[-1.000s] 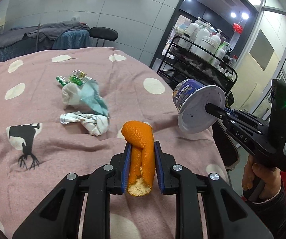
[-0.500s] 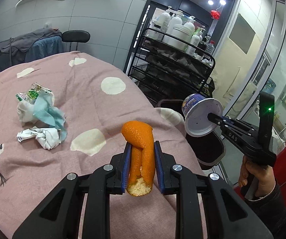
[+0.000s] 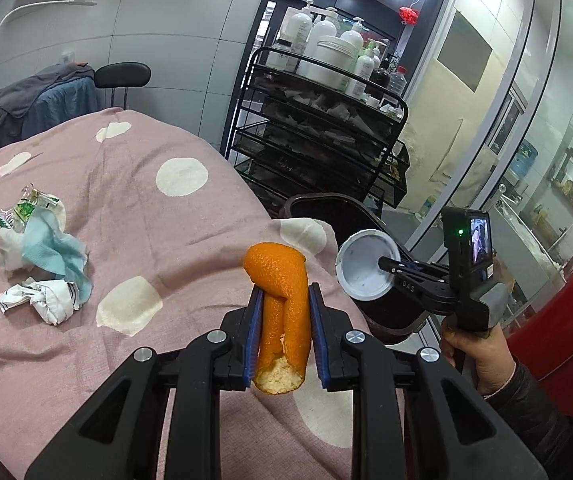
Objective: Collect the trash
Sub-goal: 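Carry the blue-and-white cup into the bin and open the right tool, then lower the orange peel into the bin and open the left tool, then move both tools back over the tissue and wrappers on the bedspread, then grasp the white tissue with left tool while right tool grasps the crumpled white wrapper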
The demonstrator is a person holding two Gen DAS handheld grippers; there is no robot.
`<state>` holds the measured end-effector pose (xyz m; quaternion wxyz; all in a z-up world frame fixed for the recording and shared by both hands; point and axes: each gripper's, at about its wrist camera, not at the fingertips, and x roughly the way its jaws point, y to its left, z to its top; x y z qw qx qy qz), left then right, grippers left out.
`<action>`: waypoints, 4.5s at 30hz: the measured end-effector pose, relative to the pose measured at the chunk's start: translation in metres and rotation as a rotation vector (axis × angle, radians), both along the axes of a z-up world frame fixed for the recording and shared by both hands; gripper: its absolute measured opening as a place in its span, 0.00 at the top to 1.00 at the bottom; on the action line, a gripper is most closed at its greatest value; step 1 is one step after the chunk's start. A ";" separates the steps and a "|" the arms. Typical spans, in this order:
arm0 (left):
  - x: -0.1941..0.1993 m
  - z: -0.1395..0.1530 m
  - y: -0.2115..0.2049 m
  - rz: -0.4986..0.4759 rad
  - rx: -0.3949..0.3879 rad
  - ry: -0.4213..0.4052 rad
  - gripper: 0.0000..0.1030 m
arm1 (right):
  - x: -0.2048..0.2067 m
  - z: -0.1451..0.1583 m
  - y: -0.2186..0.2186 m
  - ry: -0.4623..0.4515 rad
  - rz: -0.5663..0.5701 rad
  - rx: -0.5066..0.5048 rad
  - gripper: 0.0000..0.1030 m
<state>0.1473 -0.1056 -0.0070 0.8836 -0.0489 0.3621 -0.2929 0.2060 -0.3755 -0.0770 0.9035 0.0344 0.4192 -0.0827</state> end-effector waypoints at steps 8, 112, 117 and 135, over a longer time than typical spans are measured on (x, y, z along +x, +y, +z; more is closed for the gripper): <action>0.005 -0.001 -0.011 -0.031 -0.014 0.017 0.78 | -0.012 0.002 0.001 -0.051 -0.021 0.002 0.31; -0.029 -0.031 0.205 0.483 -0.004 0.048 0.05 | 0.046 0.040 0.335 0.109 0.811 -0.003 0.24; -0.028 -0.033 0.206 0.471 -0.014 0.055 0.05 | 0.072 0.029 0.357 0.178 0.833 -0.026 0.31; 0.006 -0.032 0.205 0.414 0.005 0.078 0.05 | 0.057 0.047 0.320 0.160 0.804 0.163 0.63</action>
